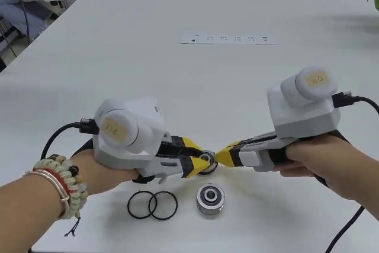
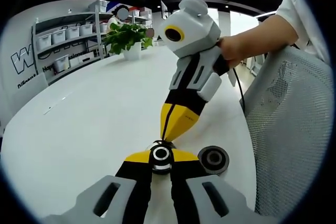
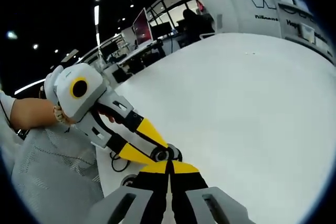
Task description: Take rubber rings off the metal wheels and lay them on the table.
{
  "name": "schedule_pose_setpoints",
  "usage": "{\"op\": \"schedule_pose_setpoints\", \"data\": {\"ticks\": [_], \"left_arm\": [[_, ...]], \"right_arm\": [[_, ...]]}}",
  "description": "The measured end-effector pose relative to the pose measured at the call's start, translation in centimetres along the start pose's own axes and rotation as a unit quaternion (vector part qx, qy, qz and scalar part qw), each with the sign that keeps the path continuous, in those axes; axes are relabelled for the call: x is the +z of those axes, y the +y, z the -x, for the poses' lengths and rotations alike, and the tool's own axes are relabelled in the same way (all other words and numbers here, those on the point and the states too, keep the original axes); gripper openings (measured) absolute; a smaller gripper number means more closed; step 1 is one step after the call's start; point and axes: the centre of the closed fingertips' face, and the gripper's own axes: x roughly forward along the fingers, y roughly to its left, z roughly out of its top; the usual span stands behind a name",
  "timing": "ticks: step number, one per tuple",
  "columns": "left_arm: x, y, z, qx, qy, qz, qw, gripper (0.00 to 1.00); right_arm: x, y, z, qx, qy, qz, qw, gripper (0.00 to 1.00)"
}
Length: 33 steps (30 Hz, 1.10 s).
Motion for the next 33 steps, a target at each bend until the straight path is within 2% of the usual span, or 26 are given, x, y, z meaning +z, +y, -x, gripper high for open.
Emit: {"op": "schedule_pose_setpoints", "data": {"ticks": [12,18,20,21,22,24,30,33], "left_arm": [[0.0,0.0,0.0,0.0,0.0,0.0,1.0,0.07],[0.0,0.0,-0.1,0.0,-0.001,0.003,1.0,0.08],[0.0,0.0,-0.1,0.001,0.0,0.003,1.0,0.08],[0.0,0.0,-0.1,0.002,0.0,0.003,1.0,0.08],[0.0,0.0,-0.1,0.002,0.0,0.003,1.0,0.08],[0.1,0.0,-0.1,0.003,0.001,0.008,1.0,0.08],[0.1,0.0,-0.2,0.006,0.001,0.013,0.9999,0.08],[0.2,-0.1,-0.2,0.006,0.012,0.008,0.9999,0.08]], "right_arm": [[0.4,0.2,0.0,0.009,-0.006,-0.002,0.9999,0.0],[1.1,1.0,-0.3,0.022,-0.018,0.006,0.9996,0.0],[1.4,1.6,-0.3,0.037,-0.024,0.0,0.999,0.0],[1.5,1.5,-0.3,0.033,-0.025,0.005,0.9992,0.0],[1.2,1.1,-0.4,0.02,-0.014,0.012,0.9996,0.0],[0.9,0.9,-0.5,0.016,-0.008,0.017,0.9997,0.0],[0.3,0.0,-0.3,-0.006,0.003,-0.004,1.0,0.0],[0.1,-0.3,-0.4,-0.009,0.005,-0.008,0.9999,0.0]]}}
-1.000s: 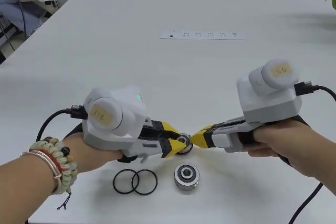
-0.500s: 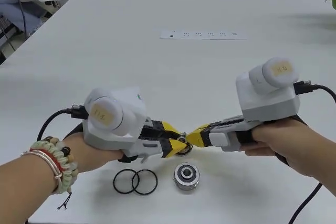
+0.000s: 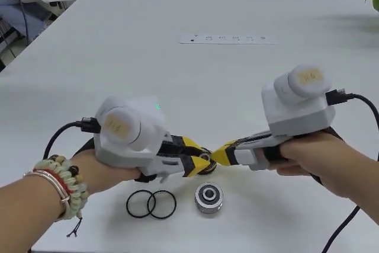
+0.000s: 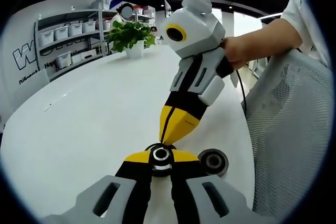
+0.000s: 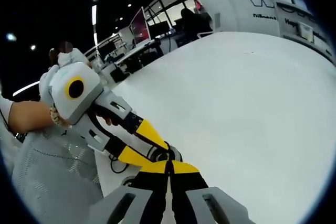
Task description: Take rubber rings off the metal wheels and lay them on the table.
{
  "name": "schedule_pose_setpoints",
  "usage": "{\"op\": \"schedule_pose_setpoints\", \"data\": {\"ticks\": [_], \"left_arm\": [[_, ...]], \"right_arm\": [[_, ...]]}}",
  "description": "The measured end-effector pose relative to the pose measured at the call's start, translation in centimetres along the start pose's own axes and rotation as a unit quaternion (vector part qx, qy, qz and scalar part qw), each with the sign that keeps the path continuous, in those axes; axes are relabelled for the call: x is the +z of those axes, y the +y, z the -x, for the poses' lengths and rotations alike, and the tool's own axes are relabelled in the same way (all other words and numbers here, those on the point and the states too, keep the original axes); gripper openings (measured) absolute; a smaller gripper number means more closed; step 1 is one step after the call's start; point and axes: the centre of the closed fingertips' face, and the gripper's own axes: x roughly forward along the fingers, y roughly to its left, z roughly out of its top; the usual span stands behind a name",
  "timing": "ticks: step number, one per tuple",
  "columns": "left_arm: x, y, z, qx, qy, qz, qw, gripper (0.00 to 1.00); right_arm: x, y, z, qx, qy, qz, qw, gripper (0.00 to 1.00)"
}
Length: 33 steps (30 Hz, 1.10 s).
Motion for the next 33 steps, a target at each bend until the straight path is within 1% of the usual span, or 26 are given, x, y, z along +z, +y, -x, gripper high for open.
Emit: {"op": "schedule_pose_setpoints", "data": {"ticks": [4,6,8,10,13,15,18,19,20,21,22,24,28,31,32,33], "left_arm": [[0.0,-0.1,0.2,0.0,0.011,-0.027,0.9996,0.08],[0.2,-0.3,0.4,-0.006,0.015,-0.028,0.9995,0.09],[0.5,-0.5,0.6,-0.009,0.012,-0.033,0.9993,0.1],[1.0,-0.7,0.9,-0.017,0.008,-0.034,0.9992,0.12],[1.9,-1.2,1.6,-0.028,-0.004,-0.04,0.9988,0.17],[2.4,-1.3,2.0,-0.033,-0.006,-0.034,0.9989,0.21],[3.3,-1.6,2.7,-0.04,-0.01,-0.036,0.9985,0.28],[3.5,-1.6,2.9,-0.043,-0.008,-0.037,0.9984,0.3],[3.5,-1.7,3.4,-0.046,0.004,-0.039,0.9981,0.33],[3.7,-1.7,3.7,-0.043,0.01,-0.041,0.9982,0.35],[4.1,-1.6,4.2,-0.04,0.009,-0.044,0.9982,0.36],[4.9,-1.6,5.2,-0.041,0.005,-0.04,0.9983,0.41],[5.8,-1.9,7.0,-0.038,-0.002,-0.039,0.9985,0.48],[6.0,-1.9,8.2,-0.027,-0.007,-0.036,0.999,0.54],[5.9,-1.9,8.6,-0.024,-0.006,-0.036,0.999,0.55],[5.6,-1.9,9.2,-0.019,-0.001,-0.036,0.9992,0.57]], "right_arm": [[0.1,0.2,0.0,-0.001,0.0,0.002,1.0,0.0],[0.1,0.1,0.1,-0.002,0.0,0.002,1.0,0.0],[0.2,0.1,0.2,-0.004,-0.002,0.002,1.0,0.0],[0.4,0.1,0.3,-0.006,-0.005,0.0,1.0,0.0],[0.5,0.0,0.5,-0.006,-0.008,0.0,0.9999,0.0],[0.6,0.0,0.6,-0.008,-0.008,0.004,0.9999,0.0],[0.8,0.1,0.7,-0.008,-0.011,0.008,0.9999,0.0],[1.0,0.2,0.8,-0.008,-0.014,0.008,0.9998,0.0],[1.1,0.2,0.8,-0.008,-0.015,0.009,0.9998,0.0],[1.3,0.3,1.0,-0.009,-0.017,0.011,0.9998,0.0],[1.4,0.3,1.0,-0.009,-0.019,0.012,0.9997,0.0],[1.7,0.4,1.2,-0.007,-0.023,0.014,0.9996,0.0],[2.3,0.6,1.5,-0.006,-0.034,0.015,0.9993,0.0],[2.7,0.7,1.7,-0.006,-0.038,0.019,0.9991,0.0],[2.8,0.8,1.7,-0.006,-0.039,0.019,0.999,0.0],[3.0,0.9,1.8,-0.004,-0.042,0.02,0.9989,0.0]]}}
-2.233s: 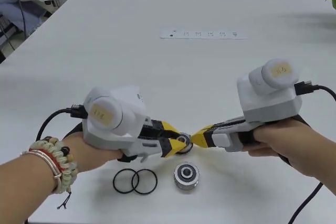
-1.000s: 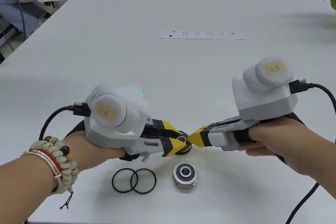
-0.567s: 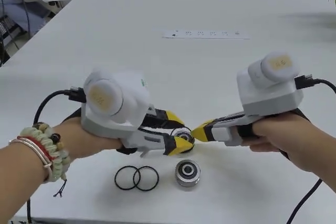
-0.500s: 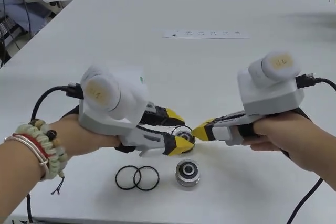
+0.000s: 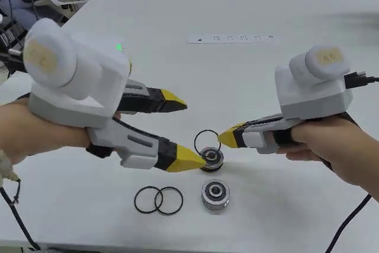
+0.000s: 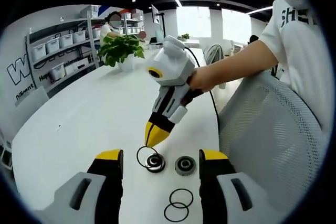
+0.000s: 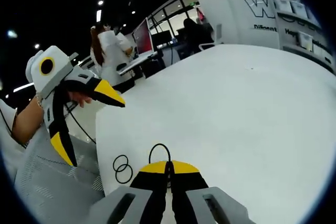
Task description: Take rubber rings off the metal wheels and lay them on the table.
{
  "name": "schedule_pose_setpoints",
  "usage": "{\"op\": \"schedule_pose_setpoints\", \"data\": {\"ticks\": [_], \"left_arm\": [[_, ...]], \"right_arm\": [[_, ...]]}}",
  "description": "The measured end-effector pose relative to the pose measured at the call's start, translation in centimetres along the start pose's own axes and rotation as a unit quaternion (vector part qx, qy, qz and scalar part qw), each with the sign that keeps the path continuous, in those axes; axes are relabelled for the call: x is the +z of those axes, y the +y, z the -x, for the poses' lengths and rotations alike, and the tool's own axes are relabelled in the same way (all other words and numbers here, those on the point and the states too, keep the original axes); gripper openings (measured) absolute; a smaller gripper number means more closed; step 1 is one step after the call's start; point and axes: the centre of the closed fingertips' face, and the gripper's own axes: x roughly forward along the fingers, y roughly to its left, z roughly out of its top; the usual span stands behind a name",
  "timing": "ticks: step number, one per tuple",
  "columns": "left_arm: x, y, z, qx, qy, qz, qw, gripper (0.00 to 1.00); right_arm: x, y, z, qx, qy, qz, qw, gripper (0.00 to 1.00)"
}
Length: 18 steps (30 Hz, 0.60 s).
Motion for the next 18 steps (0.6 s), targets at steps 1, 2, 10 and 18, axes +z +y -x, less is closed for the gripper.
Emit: {"op": "schedule_pose_setpoints", "data": {"ticks": [1,2,10,18], "left_arm": [[-0.2,0.0,0.4,0.005,0.004,-0.001,1.0,0.59],[-0.5,0.1,1.0,0.014,0.007,-0.001,0.9999,0.6],[-1.6,-0.8,4.5,0.045,-0.002,0.02,0.9988,0.73],[-3.2,-1.3,6.7,0.084,-0.008,0.054,0.995,0.78]], "right_arm": [[0.1,0.1,0.0,0.001,-0.002,0.0,1.0,0.0],[0.2,0.1,0.1,0.002,-0.003,0.001,1.0,0.0],[0.8,1.3,-0.1,0.016,-0.007,0.011,0.9998,0.0],[0.6,2.6,-0.5,0.031,0.003,0.028,0.9991,0.0]]}}
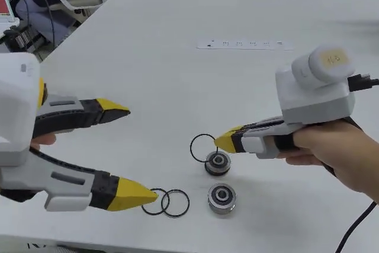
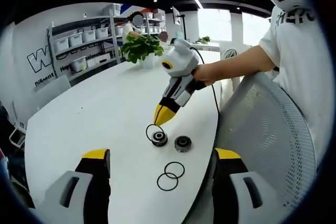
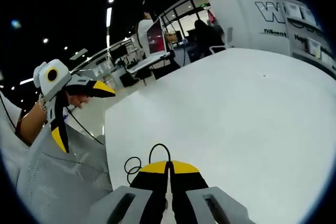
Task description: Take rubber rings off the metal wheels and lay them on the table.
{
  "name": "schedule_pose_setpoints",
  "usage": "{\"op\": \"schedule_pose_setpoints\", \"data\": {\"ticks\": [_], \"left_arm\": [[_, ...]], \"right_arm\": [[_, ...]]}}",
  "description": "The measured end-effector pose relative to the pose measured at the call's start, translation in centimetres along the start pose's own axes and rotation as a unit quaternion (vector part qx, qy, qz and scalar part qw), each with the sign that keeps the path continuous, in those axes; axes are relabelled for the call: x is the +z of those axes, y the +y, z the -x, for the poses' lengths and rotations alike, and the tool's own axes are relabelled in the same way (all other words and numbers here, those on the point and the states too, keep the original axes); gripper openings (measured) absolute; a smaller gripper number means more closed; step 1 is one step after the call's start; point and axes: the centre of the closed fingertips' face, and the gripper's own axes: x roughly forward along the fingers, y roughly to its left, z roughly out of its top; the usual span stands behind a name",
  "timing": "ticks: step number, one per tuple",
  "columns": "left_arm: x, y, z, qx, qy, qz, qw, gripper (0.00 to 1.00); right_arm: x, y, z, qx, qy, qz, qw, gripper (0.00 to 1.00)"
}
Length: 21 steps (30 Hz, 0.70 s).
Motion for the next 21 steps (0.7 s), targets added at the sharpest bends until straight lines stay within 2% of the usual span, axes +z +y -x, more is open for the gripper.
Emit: {"op": "schedule_pose_setpoints", "data": {"ticks": [4,10,15,21], "left_arm": [[-1.1,-0.2,0.7,0.009,-0.002,0.015,0.9998,0.79],[-3.2,-0.4,1.3,0.019,0.017,0.039,0.9989,0.8],[-3.9,-0.6,1.6,0.025,0.016,0.057,0.9979,0.81],[-4.6,-0.9,1.5,0.025,0.021,0.064,0.9974,0.86]], "right_arm": [[-0.2,0.5,-0.2,0.007,0.006,0.007,0.9999,0.0],[-0.8,1.1,-0.7,0.019,0.022,0.015,0.9995,0.0],[-1.2,1.5,-1.0,0.026,0.033,0.02,0.9989,0.0],[-2.1,2.1,-1.4,0.034,0.05,0.031,0.9977,0.0]]}}
